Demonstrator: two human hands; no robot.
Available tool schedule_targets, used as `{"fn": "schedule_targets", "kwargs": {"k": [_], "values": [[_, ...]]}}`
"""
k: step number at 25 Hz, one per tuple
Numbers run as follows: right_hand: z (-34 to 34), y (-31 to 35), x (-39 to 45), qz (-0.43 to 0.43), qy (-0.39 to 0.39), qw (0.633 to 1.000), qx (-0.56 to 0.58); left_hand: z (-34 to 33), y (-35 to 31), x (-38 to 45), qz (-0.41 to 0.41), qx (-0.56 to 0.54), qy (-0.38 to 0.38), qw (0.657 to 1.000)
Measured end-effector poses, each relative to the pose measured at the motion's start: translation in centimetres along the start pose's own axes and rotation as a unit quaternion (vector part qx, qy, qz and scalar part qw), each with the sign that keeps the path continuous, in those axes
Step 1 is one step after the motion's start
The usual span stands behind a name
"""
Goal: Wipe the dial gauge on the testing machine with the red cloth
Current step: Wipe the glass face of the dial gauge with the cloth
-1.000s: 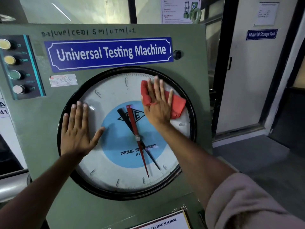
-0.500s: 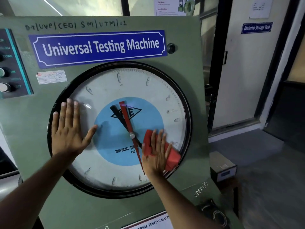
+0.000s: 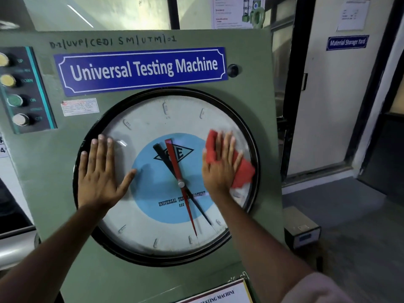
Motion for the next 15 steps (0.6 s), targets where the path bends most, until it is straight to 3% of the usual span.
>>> {"fn": "schedule_targets", "kwargs": {"k": [3,10,12,15], "values": [[-1.1,-2.5,-6.2,-0.02,0.013,0.999,0.033,0.0,-0.1,0.0,-0.005,0.002,0.001,1.0],[-0.6,6.0,3.7,0.008,-0.022,1.0,0.014,0.4,0.0,0.0,-0.008,-0.001,0.008,1.0],[-0.8,10.2,4.9,0.054,-0.019,0.998,0.025,0.2,0.1,0.0,-0.005,0.0,0.011,1.0],[-1.8,16.2,3.6,0.22,0.018,0.974,0.039,0.0,0.2,0.1,0.0,0.009,0.007,1.0]]}}
Point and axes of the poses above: each hand's wrist, its own x-axis towards the middle knuckle, its own z-axis out of the back of the hand, y = z × x, the point moved 6 cm from there along x, towards the middle knuckle, and after that the axes turned 8 degrees about x, right-handed, at the moved point
